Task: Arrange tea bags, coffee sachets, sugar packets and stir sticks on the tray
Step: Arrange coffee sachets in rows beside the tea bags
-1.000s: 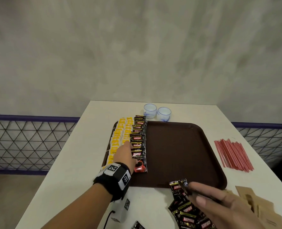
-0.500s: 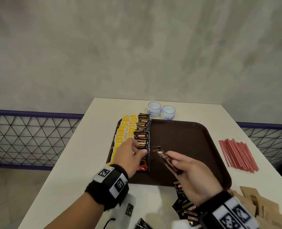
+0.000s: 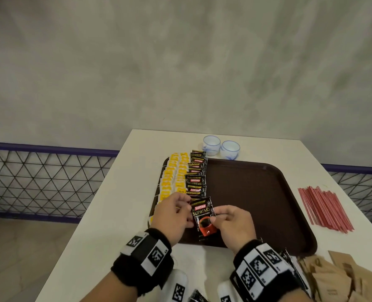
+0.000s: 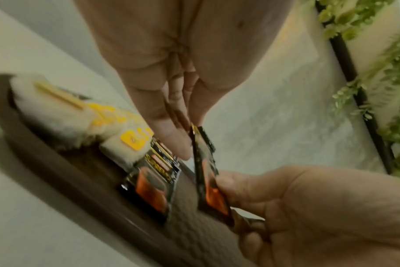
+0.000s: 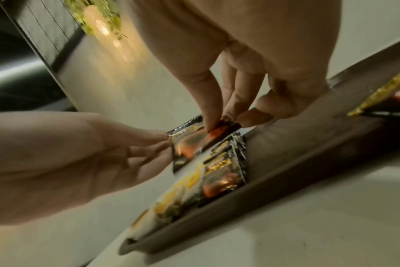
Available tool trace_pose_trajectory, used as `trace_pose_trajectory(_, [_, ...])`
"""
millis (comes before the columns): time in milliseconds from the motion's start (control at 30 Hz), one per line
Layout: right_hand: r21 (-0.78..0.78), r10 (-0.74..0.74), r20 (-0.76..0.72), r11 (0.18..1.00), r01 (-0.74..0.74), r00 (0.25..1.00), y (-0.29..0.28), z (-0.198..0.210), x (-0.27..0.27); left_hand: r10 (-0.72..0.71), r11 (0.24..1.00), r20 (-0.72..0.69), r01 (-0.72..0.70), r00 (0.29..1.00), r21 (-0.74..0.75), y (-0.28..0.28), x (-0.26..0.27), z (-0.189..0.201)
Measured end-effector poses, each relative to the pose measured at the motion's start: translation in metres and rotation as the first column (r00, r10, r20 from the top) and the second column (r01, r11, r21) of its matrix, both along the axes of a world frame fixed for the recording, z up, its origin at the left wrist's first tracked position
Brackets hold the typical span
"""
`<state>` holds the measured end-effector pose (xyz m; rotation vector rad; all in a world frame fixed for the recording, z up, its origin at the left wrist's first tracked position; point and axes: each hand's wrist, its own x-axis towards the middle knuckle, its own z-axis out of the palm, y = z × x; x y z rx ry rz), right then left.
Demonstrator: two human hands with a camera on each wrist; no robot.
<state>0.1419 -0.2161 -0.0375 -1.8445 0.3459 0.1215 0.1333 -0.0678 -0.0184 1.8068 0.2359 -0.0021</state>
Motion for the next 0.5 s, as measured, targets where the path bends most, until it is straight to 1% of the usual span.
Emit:
trace_pose_trajectory(67, [-0.056,-0.011,-0.066,0.998,0.008,0.998,0.001,-0.007,0.008,0.017,0.996,0.049,-0.022,0.999,0.089,0.01,-0.002,-0.002])
trace_pose_trajectory(167, [-0.136,-0.028,-0.145,0.991,0.008,0.989,0.004,-0.02,0.018,-0.018,0.989,0.092,0.004,0.996,0.15,0.028,-0.017,-0.005])
trace_pose_trajectory(300, [-0.252,-0.03,-0.146,0.968,-0.008,0.989,0.013,-0.029,0.025,-0.099,0.967,0.088,0.075,0.991,0.244,0.049,-0.05,-0.008])
trace_pose_trajectory(500, [-0.325,-0.023,-0.14,0.945,-0.025,0.99,0.02,-0.029,0.027,-0.188,0.933,0.019,0.173,0.982,0.317,0.053,-0.088,-0.014])
